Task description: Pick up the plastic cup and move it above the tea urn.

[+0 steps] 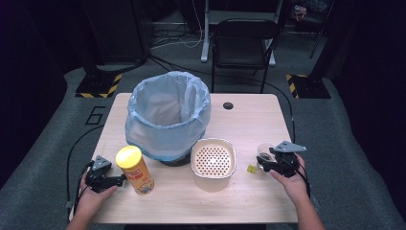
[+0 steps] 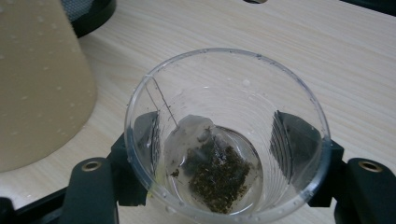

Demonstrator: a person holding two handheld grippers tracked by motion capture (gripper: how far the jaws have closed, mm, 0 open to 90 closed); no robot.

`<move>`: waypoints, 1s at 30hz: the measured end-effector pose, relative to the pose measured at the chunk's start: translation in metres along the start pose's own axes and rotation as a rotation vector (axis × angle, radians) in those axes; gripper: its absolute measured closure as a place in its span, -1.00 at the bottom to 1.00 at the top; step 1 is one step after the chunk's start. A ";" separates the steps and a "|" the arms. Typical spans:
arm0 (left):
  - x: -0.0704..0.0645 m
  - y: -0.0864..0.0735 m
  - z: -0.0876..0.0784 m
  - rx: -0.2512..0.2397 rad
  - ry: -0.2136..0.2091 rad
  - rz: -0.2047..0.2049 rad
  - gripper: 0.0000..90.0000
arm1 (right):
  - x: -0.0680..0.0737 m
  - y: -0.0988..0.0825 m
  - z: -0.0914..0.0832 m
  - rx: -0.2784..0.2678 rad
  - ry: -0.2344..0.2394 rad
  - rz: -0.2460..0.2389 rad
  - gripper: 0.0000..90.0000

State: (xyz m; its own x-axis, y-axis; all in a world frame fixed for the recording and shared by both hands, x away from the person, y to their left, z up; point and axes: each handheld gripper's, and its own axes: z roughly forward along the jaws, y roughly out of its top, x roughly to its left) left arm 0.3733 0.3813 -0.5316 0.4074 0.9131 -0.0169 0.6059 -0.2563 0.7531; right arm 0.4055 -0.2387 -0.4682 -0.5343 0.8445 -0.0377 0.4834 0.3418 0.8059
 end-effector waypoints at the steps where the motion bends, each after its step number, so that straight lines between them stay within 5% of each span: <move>1: 0.000 0.000 0.000 -0.001 0.000 0.000 -0.68 | -0.003 0.000 0.000 0.006 -0.001 0.001 -0.27; 12: 0.000 0.000 0.000 0.001 0.000 0.001 -0.68 | -0.015 -0.014 0.007 -0.004 -0.013 0.072 -0.32; 22: 0.000 0.000 0.000 0.000 0.000 0.000 -0.68 | -0.015 -0.011 0.001 -0.013 -0.006 0.086 -0.65; 30: 0.000 0.000 0.000 0.001 0.000 0.001 -0.68 | -0.015 -0.007 -0.010 -0.011 -0.013 0.068 -0.69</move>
State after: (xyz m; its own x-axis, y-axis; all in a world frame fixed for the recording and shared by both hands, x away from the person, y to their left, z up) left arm 0.3734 0.3814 -0.5316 0.4080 0.9128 -0.0162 0.6063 -0.2577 0.7523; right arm 0.4033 -0.2579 -0.4679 -0.4912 0.8710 0.0099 0.5105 0.2786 0.8135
